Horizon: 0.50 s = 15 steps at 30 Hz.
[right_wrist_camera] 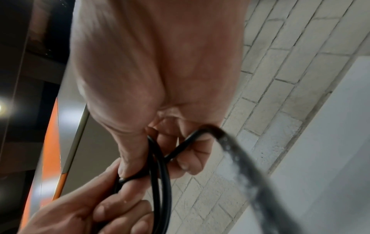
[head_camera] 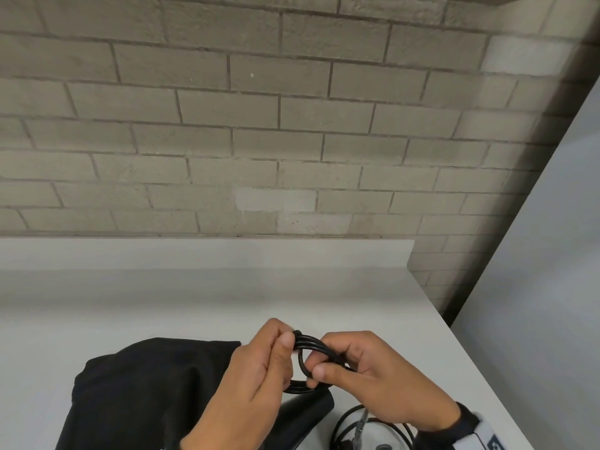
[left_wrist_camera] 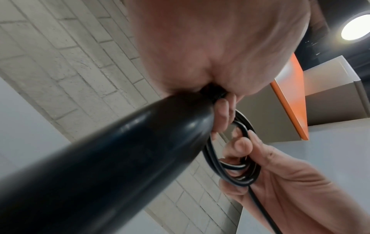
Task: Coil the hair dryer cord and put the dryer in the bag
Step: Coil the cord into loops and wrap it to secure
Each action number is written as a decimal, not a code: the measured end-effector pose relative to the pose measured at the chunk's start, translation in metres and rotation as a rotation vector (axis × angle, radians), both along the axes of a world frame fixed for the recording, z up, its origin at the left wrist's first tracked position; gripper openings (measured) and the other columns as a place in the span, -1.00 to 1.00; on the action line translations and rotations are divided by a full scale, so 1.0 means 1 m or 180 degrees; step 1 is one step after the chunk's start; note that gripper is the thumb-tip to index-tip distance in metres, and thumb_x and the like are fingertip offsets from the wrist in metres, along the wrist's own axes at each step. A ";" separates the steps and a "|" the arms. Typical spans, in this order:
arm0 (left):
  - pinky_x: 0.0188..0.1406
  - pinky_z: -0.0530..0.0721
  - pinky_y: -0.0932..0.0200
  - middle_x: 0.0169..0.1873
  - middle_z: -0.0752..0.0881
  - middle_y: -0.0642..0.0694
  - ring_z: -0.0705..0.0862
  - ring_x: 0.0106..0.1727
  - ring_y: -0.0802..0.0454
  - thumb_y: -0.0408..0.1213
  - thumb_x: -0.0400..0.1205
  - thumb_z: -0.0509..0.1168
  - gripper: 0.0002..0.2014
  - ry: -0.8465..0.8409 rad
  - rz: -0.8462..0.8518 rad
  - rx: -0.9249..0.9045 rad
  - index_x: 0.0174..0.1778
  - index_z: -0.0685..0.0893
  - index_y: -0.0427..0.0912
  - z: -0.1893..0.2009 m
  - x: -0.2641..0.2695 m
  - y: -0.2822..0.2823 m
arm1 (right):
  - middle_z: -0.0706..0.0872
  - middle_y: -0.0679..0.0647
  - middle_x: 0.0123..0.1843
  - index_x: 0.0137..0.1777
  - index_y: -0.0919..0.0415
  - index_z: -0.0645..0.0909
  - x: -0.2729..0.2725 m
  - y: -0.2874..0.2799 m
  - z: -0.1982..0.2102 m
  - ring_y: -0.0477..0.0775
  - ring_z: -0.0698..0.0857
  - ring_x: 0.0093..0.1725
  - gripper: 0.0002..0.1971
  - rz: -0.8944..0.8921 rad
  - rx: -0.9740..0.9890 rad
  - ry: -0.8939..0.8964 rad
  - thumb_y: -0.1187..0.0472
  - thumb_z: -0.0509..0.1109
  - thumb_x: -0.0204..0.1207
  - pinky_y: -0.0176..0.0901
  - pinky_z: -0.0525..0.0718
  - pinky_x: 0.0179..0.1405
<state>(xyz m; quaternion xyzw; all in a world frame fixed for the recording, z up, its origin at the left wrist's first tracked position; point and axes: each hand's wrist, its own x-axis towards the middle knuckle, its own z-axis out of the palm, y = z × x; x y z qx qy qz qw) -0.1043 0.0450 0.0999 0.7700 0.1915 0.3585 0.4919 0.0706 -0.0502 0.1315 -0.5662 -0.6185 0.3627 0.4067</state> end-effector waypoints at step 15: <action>-0.47 0.35 0.29 -0.60 0.44 0.11 0.36 -0.54 0.18 0.25 0.62 0.11 -0.73 -0.0073 0.0094 0.0185 -0.08 0.58 0.20 0.001 0.000 -0.002 | 0.81 -0.01 -0.11 -0.01 0.10 0.75 -0.001 0.002 -0.002 0.04 0.79 0.03 -0.90 -0.0105 -0.0007 0.0242 0.21 0.39 0.62 0.07 0.71 0.21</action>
